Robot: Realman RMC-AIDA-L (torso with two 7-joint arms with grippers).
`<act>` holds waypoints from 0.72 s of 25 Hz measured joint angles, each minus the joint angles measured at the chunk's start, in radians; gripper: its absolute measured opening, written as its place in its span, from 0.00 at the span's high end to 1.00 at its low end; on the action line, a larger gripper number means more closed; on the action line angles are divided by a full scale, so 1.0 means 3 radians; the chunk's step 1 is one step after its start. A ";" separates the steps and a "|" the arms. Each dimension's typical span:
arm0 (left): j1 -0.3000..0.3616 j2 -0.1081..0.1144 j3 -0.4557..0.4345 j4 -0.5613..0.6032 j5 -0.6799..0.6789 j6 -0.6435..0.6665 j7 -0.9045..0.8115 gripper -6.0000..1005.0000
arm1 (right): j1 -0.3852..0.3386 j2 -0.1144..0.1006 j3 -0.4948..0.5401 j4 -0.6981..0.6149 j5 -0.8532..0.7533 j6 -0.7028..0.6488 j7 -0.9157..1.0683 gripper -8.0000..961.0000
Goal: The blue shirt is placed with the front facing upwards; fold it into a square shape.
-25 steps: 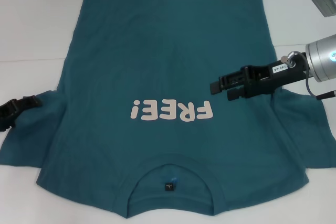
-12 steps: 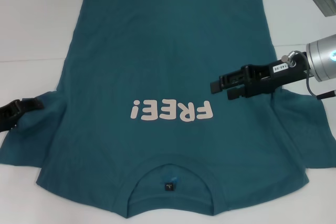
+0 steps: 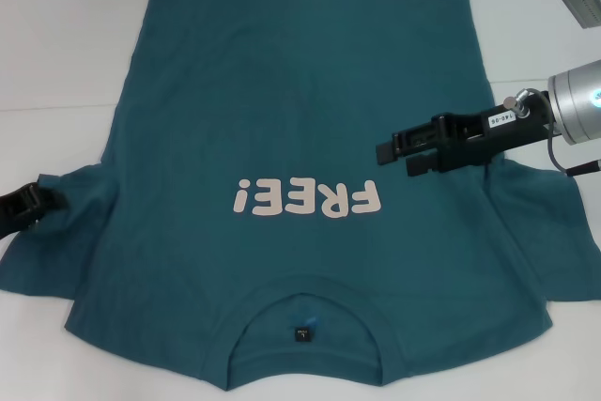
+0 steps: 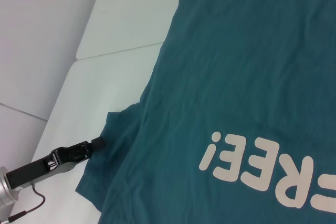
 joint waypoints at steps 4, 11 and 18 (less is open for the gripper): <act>0.0001 0.0000 0.0027 0.0001 0.0000 0.0000 0.0009 0.60 | 0.0000 -0.0003 0.0019 0.0000 0.0000 0.0002 0.0000 0.24; -0.0004 -0.0004 0.0045 0.0007 0.0063 -0.0006 0.0000 0.94 | 0.0000 -0.0005 0.0063 0.0000 -0.0003 0.0003 0.0000 0.24; -0.0004 -0.0005 0.0046 0.0074 0.0067 0.0052 0.0008 0.99 | 0.0000 -0.0005 0.0071 0.0003 -0.0007 0.0003 0.0000 0.24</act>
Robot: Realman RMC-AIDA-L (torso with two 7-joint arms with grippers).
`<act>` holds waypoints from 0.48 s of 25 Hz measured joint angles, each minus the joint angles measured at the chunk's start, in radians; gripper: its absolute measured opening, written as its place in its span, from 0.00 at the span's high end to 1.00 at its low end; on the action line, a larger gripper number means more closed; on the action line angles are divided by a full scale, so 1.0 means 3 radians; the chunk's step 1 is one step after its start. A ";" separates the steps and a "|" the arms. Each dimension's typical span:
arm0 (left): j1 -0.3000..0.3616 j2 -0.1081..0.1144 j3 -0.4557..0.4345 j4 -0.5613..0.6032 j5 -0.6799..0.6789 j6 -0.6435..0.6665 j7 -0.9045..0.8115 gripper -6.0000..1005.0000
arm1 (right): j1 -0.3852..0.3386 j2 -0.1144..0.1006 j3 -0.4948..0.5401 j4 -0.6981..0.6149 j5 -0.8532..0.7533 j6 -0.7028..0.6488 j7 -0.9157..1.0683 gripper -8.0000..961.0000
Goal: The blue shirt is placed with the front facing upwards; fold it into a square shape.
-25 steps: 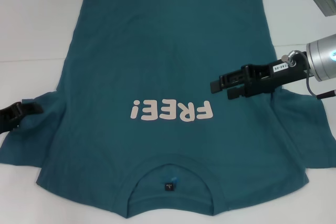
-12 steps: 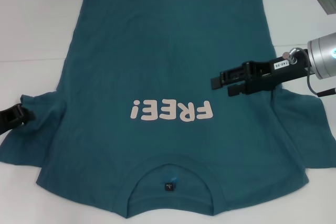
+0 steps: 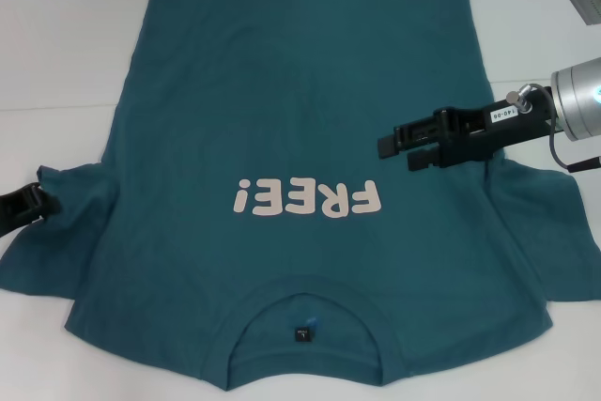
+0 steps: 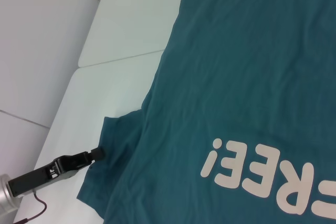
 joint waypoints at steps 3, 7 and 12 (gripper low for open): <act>0.0001 0.0000 0.0000 0.0082 0.0000 0.0068 -0.0001 0.99 | 0.0000 0.0000 0.0001 0.0001 0.0000 0.0000 0.0000 0.24; -0.0024 0.0050 0.0000 0.0180 0.0018 0.0232 -0.0035 0.99 | -0.0001 0.0000 0.0001 0.0002 -0.0005 0.0000 0.0000 0.24; -0.0105 0.0099 -0.0001 0.0318 0.0249 0.0395 -0.0220 0.99 | -0.0011 0.0002 0.0001 0.0002 -0.0010 -0.0001 0.0000 0.24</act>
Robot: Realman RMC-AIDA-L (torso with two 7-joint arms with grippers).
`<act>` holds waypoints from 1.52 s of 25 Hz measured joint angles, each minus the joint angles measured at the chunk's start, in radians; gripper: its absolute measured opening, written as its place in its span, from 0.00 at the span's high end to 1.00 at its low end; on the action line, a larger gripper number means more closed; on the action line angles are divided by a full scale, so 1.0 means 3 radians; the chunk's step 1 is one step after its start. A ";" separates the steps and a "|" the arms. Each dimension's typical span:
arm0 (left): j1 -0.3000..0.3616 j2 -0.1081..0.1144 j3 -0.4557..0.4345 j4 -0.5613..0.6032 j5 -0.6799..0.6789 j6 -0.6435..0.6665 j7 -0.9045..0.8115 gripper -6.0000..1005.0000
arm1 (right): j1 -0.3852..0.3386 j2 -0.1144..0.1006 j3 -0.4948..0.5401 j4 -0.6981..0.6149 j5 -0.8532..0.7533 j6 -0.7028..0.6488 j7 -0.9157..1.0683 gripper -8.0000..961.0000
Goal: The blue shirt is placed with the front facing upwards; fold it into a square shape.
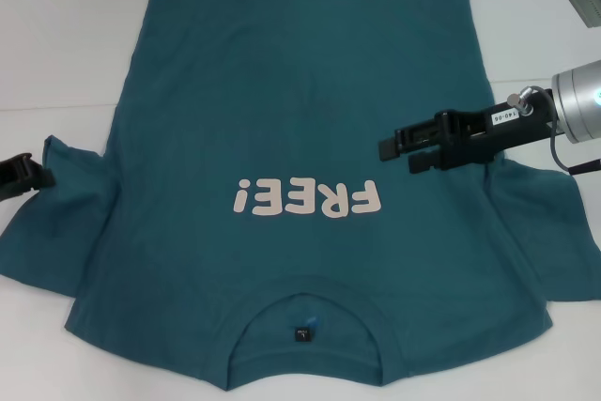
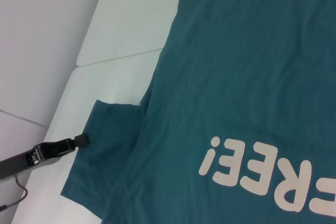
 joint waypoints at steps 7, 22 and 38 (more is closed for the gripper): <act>-0.0128 0.0029 0.0000 0.0219 0.0303 0.0231 -0.0285 0.99 | -0.0019 0.0002 0.0000 0.0000 0.0011 0.0000 0.0000 0.24; -0.0169 0.0025 0.0129 0.0645 0.0597 0.0417 -0.0755 0.99 | -0.0025 -0.0002 0.0000 0.0000 0.0016 0.0000 0.0000 0.24; -0.0412 -0.0164 0.0369 0.0656 0.0733 0.0532 -0.0908 0.99 | -0.0030 0.0012 0.0000 0.0000 0.0015 0.0028 0.0000 0.24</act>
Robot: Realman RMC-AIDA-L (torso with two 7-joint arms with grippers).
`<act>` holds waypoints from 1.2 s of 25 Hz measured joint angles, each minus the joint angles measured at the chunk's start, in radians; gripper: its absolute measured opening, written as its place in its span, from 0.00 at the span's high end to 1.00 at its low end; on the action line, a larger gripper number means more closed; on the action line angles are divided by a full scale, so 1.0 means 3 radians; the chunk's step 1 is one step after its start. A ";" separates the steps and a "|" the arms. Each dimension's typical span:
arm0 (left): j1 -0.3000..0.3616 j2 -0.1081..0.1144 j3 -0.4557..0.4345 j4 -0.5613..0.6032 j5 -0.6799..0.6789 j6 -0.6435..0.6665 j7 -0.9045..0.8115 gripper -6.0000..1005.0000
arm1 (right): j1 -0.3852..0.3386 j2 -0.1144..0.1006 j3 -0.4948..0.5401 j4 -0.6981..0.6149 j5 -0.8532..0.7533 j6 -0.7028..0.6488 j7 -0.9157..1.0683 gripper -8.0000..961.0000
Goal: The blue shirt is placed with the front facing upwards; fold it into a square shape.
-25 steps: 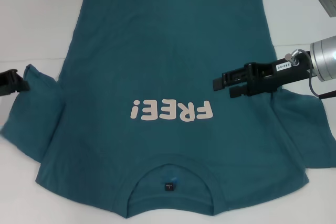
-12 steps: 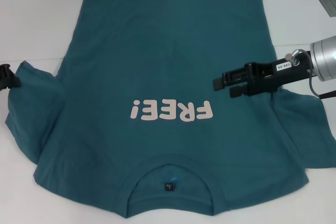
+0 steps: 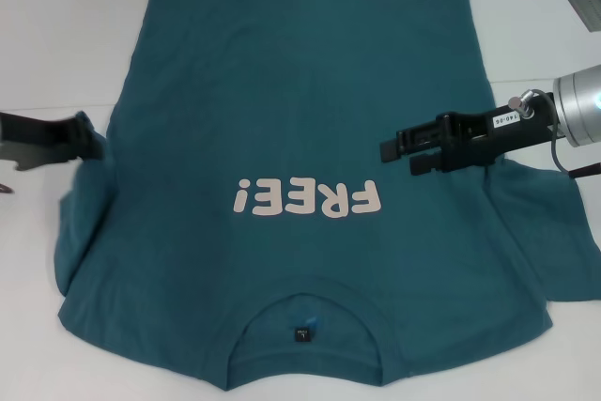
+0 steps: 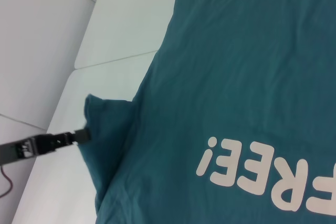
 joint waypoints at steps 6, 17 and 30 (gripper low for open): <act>-0.0083 -0.0177 0.0161 -0.0122 0.0185 -0.0198 -0.0094 0.99 | -0.0009 0.0003 0.0000 0.0000 0.0000 0.0005 0.0000 0.24; -0.0125 -0.0325 0.0440 -0.0241 0.0323 -0.0463 -0.0160 0.99 | -0.0022 0.0002 0.0000 0.0000 0.0000 0.0010 0.0000 0.24; -0.0149 -0.0370 0.0576 -0.0228 0.0293 -0.0505 -0.0092 0.99 | -0.0044 0.0002 0.0005 0.0000 0.0002 0.0022 0.0000 0.24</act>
